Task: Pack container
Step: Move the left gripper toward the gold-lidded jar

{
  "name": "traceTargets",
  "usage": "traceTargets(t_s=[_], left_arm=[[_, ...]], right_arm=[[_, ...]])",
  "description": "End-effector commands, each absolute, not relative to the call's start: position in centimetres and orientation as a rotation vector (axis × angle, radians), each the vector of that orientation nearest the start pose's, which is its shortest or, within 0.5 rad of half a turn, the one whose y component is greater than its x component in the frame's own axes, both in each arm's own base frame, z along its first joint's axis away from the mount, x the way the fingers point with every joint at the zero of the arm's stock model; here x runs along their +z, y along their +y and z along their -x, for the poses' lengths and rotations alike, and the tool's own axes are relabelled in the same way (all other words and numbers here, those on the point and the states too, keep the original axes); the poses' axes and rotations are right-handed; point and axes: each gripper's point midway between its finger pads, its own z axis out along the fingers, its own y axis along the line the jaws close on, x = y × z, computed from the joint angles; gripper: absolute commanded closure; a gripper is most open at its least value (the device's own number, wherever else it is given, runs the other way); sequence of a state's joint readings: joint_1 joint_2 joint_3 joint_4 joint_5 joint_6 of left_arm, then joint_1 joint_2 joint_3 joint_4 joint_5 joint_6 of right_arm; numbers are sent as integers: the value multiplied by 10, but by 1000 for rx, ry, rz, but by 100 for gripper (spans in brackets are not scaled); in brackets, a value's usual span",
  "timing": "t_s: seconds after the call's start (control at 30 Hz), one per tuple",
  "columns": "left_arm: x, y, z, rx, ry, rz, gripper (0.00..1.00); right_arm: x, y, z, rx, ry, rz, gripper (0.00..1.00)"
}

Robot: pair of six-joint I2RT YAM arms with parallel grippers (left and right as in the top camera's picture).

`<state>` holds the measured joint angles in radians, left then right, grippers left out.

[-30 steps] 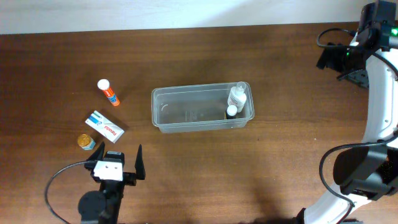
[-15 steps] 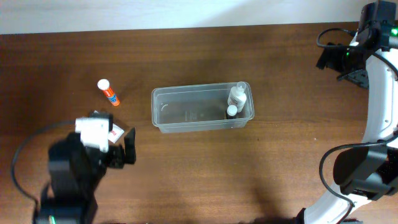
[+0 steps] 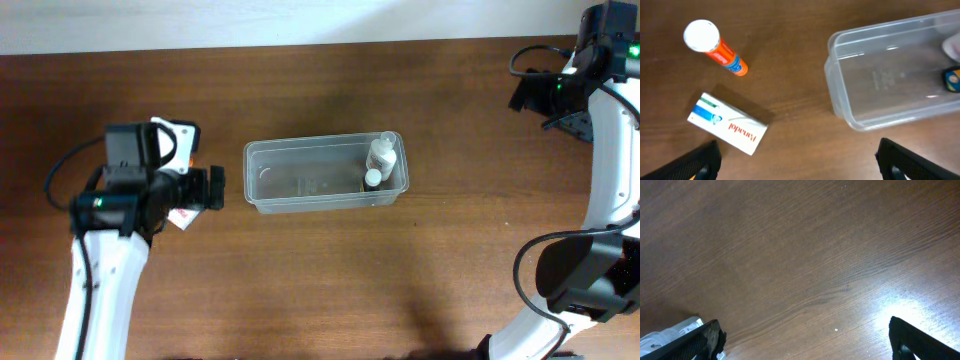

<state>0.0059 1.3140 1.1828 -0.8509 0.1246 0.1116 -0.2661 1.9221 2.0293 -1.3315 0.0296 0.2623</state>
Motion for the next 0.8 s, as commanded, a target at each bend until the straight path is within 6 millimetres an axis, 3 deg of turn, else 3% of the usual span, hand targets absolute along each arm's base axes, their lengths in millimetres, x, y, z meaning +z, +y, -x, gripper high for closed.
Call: traceTargets(t_s=[0.0,0.27,0.37,0.77], left_arm=[[197,-9,-358,-118,2530,-126,0],[220,29,-400,-86,2513,10,0],[219,39,-414,-79,2519,34,0],[157,54,-443,-31,2647,70,0]], right_arm=[[234,-122,-413,-53,2645,-744,2],[234,-122,-413,-53,2645,-744,2],[234,-122,-413,-53,2645,-744,2],[234,-122,-413,-53,2645,-744,2]])
